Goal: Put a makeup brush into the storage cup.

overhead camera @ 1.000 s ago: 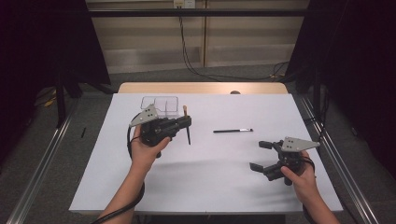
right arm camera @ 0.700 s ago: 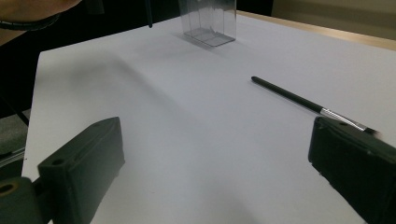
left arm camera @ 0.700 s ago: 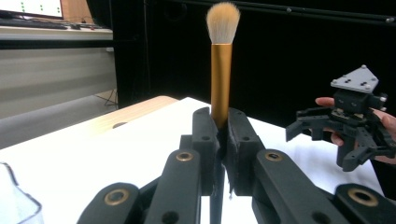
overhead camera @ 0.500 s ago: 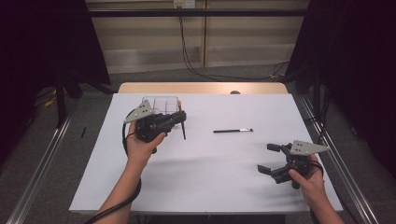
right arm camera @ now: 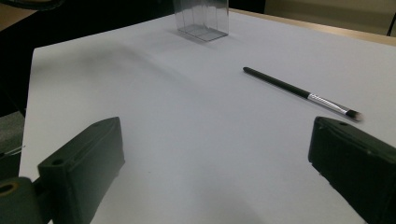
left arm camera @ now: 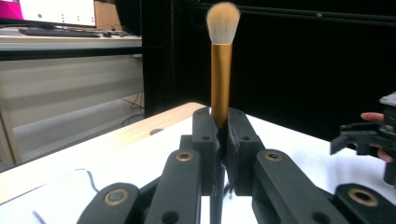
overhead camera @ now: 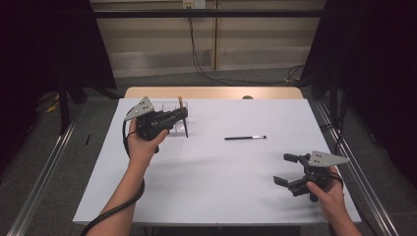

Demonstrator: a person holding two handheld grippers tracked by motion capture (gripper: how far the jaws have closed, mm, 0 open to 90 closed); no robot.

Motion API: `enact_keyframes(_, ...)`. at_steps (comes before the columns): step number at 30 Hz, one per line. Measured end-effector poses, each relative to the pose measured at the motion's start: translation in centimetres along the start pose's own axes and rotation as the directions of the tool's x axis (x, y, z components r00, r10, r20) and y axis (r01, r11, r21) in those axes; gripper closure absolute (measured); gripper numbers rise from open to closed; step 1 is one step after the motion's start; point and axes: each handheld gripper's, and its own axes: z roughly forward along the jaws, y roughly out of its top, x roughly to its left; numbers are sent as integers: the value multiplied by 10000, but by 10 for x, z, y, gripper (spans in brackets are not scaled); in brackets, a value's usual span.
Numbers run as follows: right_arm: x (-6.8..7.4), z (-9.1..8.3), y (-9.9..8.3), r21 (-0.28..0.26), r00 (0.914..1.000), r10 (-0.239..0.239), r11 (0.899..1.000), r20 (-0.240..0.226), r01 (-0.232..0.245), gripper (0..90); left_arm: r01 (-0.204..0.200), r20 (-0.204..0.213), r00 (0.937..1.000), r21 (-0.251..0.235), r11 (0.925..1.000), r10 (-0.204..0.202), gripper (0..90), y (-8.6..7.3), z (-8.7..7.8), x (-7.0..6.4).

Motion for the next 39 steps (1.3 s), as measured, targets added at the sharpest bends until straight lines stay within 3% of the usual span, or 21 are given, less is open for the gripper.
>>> enact_keyframes(24,3,-5,-5,-36,10000,-17,10000,16,17,29,-253,-982,9949,-168,9995,235,836,27,8,33)
enact_keyframes(39,3,-4,-6,-55,10000,-38,10000,5,38,26,-307,-1471,9887,-50,9995,296,836,28,18,51)
